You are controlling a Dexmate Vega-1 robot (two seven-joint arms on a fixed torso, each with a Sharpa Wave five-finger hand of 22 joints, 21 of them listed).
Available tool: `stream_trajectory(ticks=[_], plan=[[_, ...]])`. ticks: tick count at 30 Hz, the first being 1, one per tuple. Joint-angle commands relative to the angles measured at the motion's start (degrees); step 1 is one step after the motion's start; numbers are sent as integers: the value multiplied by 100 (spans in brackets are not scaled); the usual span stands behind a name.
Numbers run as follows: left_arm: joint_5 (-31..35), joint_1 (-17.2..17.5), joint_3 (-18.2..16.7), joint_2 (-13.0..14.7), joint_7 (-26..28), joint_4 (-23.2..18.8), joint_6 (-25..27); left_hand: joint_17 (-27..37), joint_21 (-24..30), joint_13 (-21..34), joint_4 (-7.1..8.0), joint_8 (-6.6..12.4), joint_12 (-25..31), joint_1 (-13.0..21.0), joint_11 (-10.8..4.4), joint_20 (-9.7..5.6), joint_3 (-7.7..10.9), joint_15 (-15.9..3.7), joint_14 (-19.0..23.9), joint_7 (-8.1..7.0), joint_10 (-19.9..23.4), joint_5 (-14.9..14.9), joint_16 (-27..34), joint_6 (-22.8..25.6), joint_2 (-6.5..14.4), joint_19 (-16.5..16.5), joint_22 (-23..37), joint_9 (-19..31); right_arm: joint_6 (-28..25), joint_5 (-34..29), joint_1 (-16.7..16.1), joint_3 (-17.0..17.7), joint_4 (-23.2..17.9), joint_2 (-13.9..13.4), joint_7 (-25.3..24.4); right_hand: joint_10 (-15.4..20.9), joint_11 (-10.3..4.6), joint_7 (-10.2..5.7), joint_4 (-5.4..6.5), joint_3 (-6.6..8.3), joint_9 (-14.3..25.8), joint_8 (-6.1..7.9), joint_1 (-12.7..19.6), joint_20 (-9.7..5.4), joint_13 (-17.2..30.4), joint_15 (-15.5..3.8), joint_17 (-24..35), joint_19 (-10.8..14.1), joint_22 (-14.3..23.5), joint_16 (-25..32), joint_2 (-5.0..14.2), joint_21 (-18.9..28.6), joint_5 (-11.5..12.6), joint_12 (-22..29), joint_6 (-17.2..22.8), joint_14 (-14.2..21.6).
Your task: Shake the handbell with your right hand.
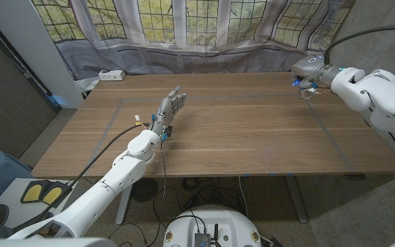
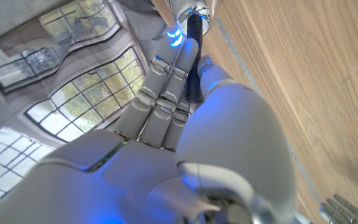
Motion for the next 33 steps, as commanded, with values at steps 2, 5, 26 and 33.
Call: stream_trajectory(ticks=[2,5,26,33], plan=[[-25,45,-11,0,19,-12,-6,10,-7,23,-10,4,-17,38,15,5,32,-5,34,11,55,-7,-13,40,-9,-25,16,33,467,-1945,492,-252,113,308,1221,92,37,-44,46,24,31,-11,-62,-28,56,-150,38,-72,-5,-39,20,33,8,-27,21,-207],[-19,44,-6,5,20,-15,5,10,-8,23,-10,4,-24,39,17,3,32,-4,35,12,39,-7,-13,40,-8,-27,16,33,440,-1740,415,-124,141,367,1225,105,53,-53,50,25,31,-10,-72,-29,57,-158,47,-91,-6,-41,22,41,7,-25,18,-209],[8,10,14,34,23,-71,78,10,-8,24,-11,1,-20,40,28,4,33,-3,33,13,53,-8,-15,37,-5,-28,16,33,106,2119,-269,1183,507,864,80,157,65,-21,11,53,32,7,-45,-8,60,-145,48,-54,-15,-36,36,166,8,-35,20,-127],[20,10,13,28,47,-79,78,10,-8,24,-10,5,-20,40,32,4,33,1,33,18,54,-8,-15,48,-6,-30,16,33,212,3260,-185,1191,692,890,-25,174,80,26,6,62,32,7,-34,2,72,-118,52,-50,-17,-29,49,205,8,-30,14,-96]])
